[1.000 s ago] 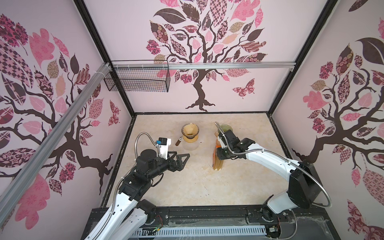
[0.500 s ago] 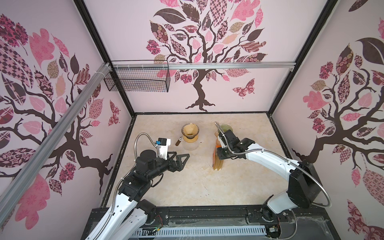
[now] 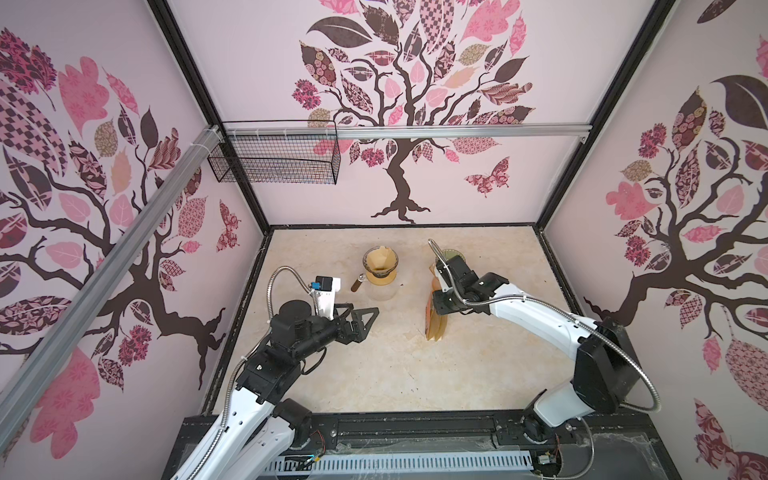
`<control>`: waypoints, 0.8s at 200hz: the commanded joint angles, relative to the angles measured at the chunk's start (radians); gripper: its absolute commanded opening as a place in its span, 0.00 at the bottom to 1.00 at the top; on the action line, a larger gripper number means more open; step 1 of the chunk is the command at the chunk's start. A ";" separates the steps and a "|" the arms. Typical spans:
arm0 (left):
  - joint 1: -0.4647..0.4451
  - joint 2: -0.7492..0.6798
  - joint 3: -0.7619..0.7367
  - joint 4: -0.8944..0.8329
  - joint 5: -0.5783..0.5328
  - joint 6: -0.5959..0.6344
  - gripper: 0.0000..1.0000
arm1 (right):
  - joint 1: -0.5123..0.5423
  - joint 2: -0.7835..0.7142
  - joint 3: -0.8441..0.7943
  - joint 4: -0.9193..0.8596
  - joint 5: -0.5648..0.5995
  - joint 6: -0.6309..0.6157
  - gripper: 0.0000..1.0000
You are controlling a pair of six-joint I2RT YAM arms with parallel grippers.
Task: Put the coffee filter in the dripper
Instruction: 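Move the right gripper down into the orange COFFEE filter box, then grasp a paper filter inside the box with the right gripper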
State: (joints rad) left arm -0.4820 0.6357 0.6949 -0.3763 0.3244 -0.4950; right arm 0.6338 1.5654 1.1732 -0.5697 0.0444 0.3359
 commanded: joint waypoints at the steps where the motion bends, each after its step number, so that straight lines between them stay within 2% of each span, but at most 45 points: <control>1: 0.005 -0.010 -0.026 0.030 0.010 0.007 0.98 | 0.004 0.037 0.031 -0.010 0.032 -0.016 0.19; 32: 0.005 -0.010 -0.028 0.031 0.010 0.006 0.98 | 0.004 0.048 0.025 -0.015 0.052 -0.018 0.19; 160: 0.005 -0.009 -0.028 0.031 0.009 0.006 0.98 | 0.003 0.105 -0.005 0.034 -0.020 -0.021 0.18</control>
State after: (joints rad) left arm -0.4820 0.6327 0.6907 -0.3756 0.3264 -0.4965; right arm 0.6338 1.6424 1.1687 -0.5476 0.0402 0.3317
